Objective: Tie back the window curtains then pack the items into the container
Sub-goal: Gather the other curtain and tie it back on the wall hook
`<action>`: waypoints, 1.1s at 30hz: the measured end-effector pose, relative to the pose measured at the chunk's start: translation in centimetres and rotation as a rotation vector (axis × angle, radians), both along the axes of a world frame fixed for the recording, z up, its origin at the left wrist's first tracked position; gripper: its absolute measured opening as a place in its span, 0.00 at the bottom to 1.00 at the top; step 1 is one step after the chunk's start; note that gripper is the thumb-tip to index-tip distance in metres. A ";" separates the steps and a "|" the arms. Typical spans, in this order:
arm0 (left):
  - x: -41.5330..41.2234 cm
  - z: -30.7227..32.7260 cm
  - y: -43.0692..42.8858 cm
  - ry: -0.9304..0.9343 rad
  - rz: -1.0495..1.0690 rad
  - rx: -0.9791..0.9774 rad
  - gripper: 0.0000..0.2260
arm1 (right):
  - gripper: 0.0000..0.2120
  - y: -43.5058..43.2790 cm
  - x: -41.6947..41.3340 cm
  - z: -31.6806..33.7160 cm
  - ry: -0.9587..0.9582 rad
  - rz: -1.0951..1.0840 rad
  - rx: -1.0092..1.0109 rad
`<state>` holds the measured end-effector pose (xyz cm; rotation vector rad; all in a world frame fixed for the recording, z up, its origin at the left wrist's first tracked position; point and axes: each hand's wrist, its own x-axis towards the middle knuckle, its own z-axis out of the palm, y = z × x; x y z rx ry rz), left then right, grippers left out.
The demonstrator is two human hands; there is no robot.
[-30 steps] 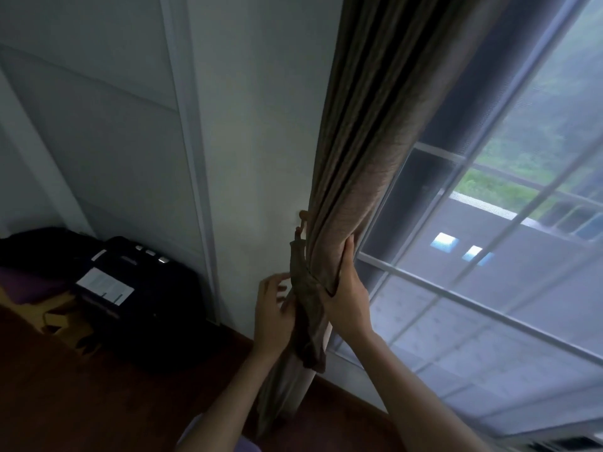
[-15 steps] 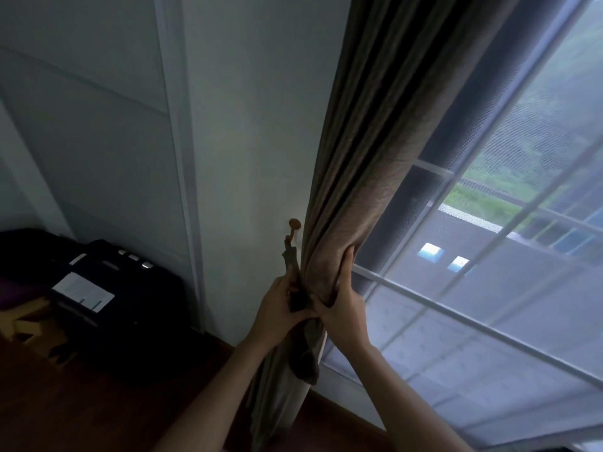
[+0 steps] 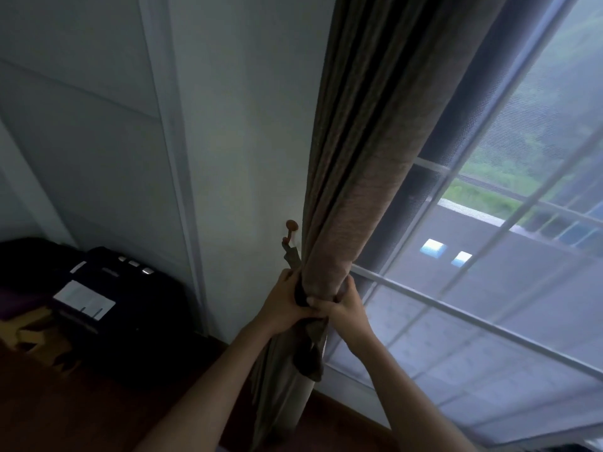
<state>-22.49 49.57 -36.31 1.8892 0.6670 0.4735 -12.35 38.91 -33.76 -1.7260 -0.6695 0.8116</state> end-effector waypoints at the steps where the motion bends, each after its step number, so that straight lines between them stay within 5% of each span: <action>1: 0.3 0.0 0.1 0.010 0.010 -0.001 0.38 | 0.37 -0.1 0.3 0.2 0.042 0.017 -0.012; 11: 1.9 -0.4 -0.2 0.008 0.155 -0.019 0.21 | 0.21 0.1 2.6 -0.2 0.263 -0.092 -0.013; 17: 1.1 -0.5 0.4 0.037 0.236 -0.055 0.23 | 0.12 0.1 1.8 -2.1 0.486 -0.236 0.077; 21: 1.0 -0.4 0.4 0.056 0.264 -0.064 0.25 | 0.07 -1.3 1.6 -3.0 0.326 0.041 -0.122; 27: 0.9 -0.7 0.1 0.068 0.279 -0.067 0.25 | 0.08 -3.3 3.2 -2.0 0.096 0.213 -0.112; 33: 1.0 -0.6 0.1 0.063 0.265 -0.143 0.24 | 0.07 -2.1 5.7 -0.4 -0.779 0.341 -0.404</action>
